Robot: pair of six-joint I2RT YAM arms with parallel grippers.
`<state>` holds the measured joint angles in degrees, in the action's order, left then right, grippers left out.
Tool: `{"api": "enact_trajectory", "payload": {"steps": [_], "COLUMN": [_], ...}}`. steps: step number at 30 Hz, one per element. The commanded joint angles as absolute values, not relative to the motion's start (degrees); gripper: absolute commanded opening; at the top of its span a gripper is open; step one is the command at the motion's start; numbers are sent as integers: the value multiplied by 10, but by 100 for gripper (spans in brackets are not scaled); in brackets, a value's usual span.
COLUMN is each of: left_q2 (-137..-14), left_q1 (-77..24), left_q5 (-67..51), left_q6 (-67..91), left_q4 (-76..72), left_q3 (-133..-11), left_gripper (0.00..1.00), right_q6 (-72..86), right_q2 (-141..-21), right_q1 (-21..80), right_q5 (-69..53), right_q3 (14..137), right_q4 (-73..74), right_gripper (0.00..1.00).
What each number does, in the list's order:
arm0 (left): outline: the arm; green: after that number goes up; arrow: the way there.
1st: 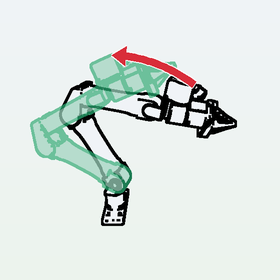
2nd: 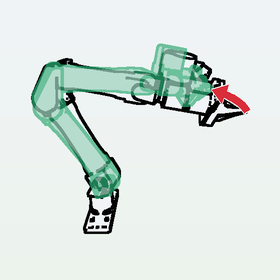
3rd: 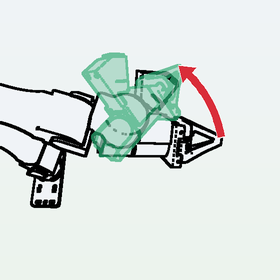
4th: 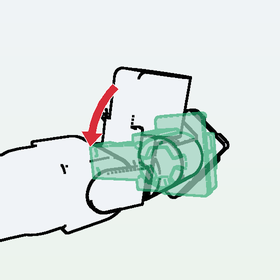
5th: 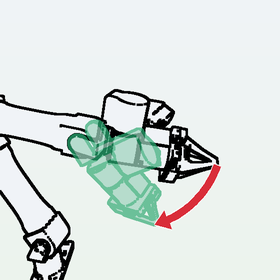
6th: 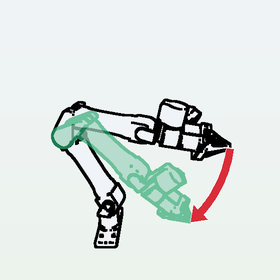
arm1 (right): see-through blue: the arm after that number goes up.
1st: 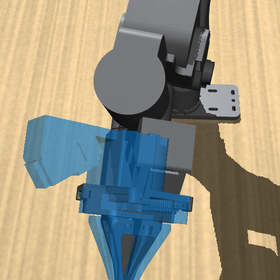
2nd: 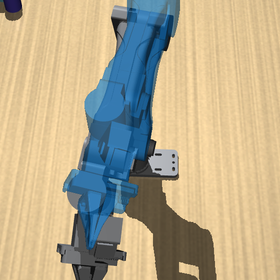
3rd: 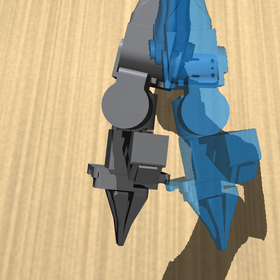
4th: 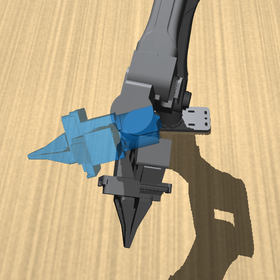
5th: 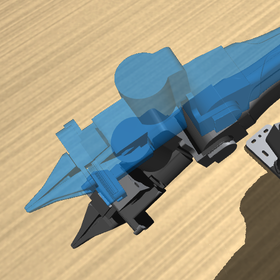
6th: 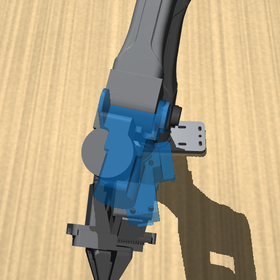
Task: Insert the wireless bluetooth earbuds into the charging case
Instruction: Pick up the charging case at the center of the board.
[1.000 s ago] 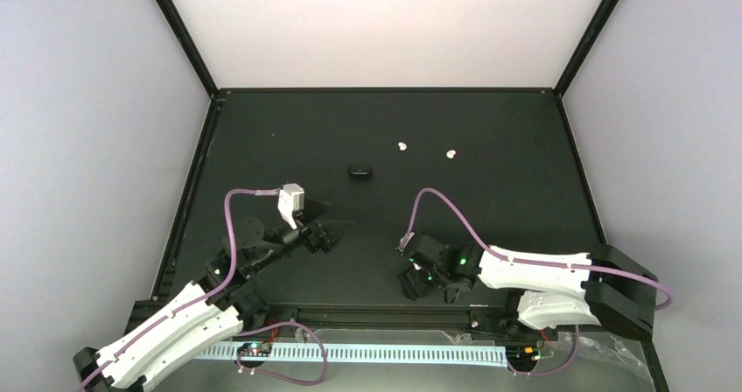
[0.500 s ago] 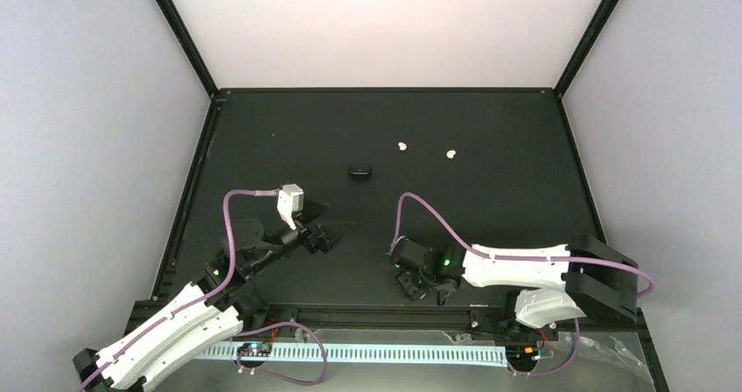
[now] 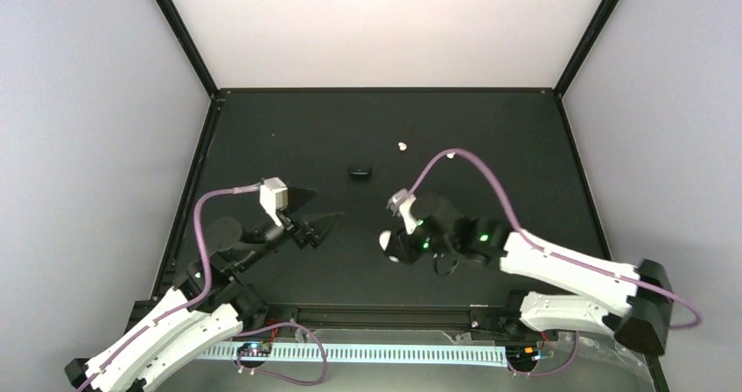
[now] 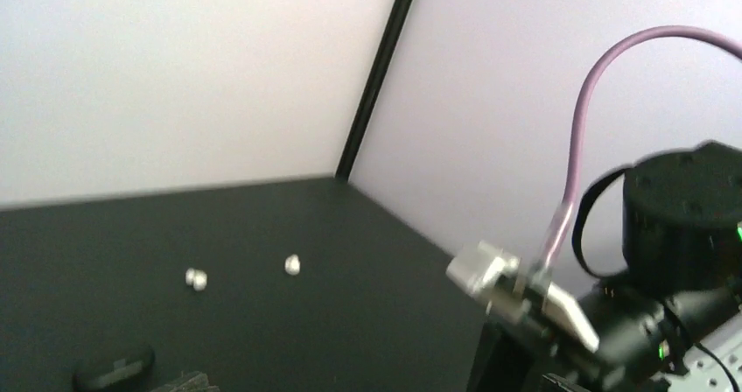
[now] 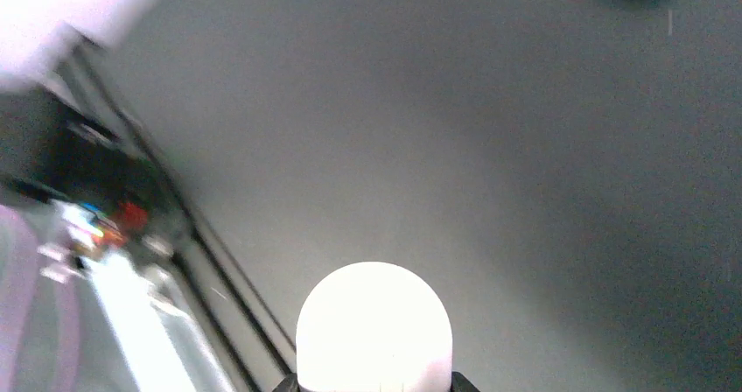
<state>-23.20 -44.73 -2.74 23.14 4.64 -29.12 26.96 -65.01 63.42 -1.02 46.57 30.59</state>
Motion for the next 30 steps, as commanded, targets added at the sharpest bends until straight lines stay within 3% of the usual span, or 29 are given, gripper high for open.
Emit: {"api": "enact_trajectory", "payload": {"steps": [1,9,15,20,30], "left_q2": [-216,-197,-203,-267,-384], "left_q1": [-449,-449,-450,-461,-537], "left_q5": [-63,-385,-407,-535,-547], "left_q6": [127,-28,-85,-170,-278], "left_q4": [59,54,5,35,98], "left_q3": [-369,-413,-402,-443,-512], "left_gripper": [99,99,99,98,90], "right_q6": [219,313,442,465,458], "right_q2": [-562,-478,-500,-522,-543], "right_q1": [573,498,495,494,496], "right_q5": [-177,-493,-618,-679,-706], "right_q3": [517,482,449,450,456], "right_q4": [250,53,-123,-158,-149], "right_gripper": [23,23,23,23,23]}}
